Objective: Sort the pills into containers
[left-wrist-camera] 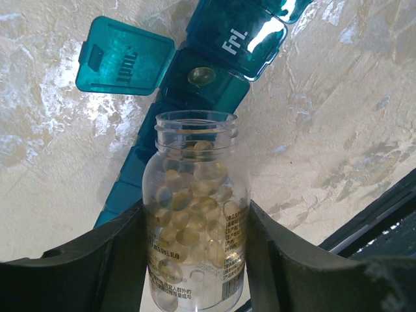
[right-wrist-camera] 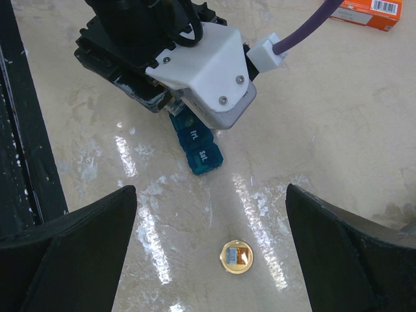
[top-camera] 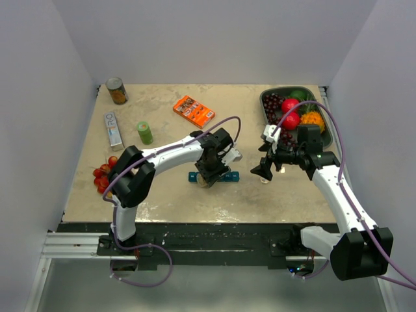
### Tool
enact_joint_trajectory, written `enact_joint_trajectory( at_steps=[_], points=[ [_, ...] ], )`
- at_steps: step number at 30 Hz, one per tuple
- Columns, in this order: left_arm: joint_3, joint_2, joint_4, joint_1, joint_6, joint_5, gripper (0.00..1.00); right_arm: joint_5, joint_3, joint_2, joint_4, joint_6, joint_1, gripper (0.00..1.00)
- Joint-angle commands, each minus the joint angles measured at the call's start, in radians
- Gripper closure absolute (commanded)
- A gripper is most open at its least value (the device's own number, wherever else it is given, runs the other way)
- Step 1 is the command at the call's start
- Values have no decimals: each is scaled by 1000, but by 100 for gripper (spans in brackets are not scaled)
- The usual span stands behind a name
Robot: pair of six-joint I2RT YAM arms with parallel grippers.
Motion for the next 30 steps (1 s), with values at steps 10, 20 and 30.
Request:
enact_joint_trajectory(
  at_steps=[10, 20, 30],
  points=[
    [80, 28, -70, -11, -21, -22, 100, -1, 22, -5, 6, 5, -5, 1],
    [94, 46, -79, -14, -19, -30, 100, -1, 22, -4, 4, 5, -6, 1],
    [127, 66, -109, -25, -21, -51, 100, 2, 22, -5, 4, 5, -6, 1]
  ],
)
